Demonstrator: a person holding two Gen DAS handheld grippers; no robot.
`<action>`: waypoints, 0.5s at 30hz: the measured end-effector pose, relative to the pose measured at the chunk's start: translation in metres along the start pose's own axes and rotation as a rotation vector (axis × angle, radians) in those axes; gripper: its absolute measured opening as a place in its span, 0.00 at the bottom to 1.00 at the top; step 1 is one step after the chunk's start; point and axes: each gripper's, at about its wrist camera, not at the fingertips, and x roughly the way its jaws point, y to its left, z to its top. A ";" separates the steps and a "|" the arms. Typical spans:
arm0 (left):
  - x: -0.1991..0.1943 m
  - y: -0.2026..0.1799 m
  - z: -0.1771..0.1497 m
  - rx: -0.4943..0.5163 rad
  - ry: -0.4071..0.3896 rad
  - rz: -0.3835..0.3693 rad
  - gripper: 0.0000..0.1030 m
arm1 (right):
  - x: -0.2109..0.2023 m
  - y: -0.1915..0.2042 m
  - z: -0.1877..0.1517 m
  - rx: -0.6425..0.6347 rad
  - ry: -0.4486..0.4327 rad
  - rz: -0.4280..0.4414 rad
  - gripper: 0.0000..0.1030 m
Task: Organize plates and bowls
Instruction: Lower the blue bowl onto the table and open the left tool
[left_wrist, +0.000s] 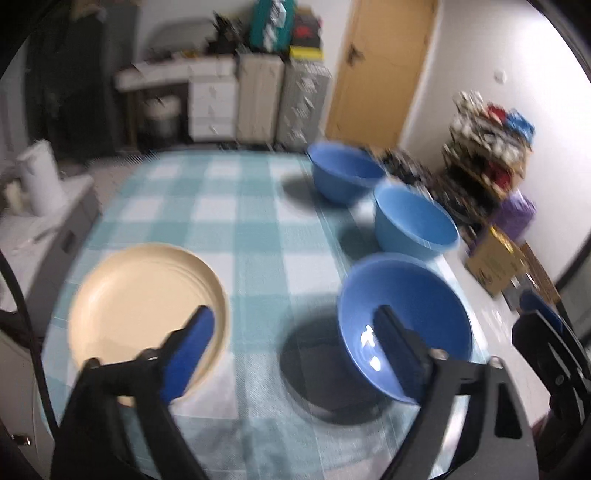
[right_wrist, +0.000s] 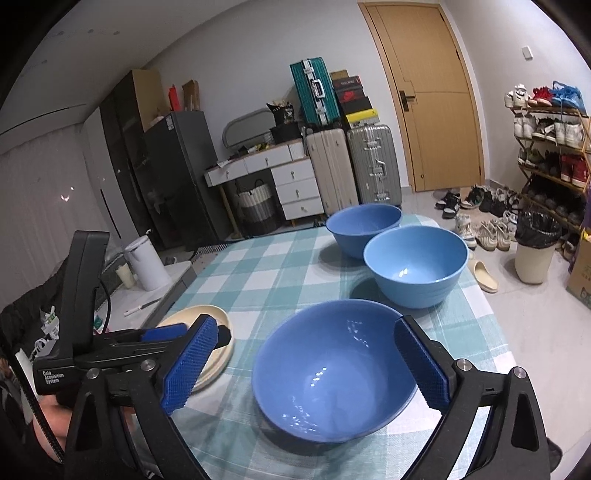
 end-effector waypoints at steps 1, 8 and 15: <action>-0.004 -0.001 -0.001 0.007 -0.028 0.010 0.88 | -0.003 0.002 0.000 0.000 -0.004 0.005 0.95; -0.024 -0.006 -0.008 0.037 -0.086 0.000 0.91 | -0.025 0.017 0.000 -0.019 -0.045 0.015 0.95; -0.037 -0.002 -0.018 -0.009 -0.089 -0.043 0.91 | -0.037 0.024 0.002 -0.023 -0.049 0.008 0.96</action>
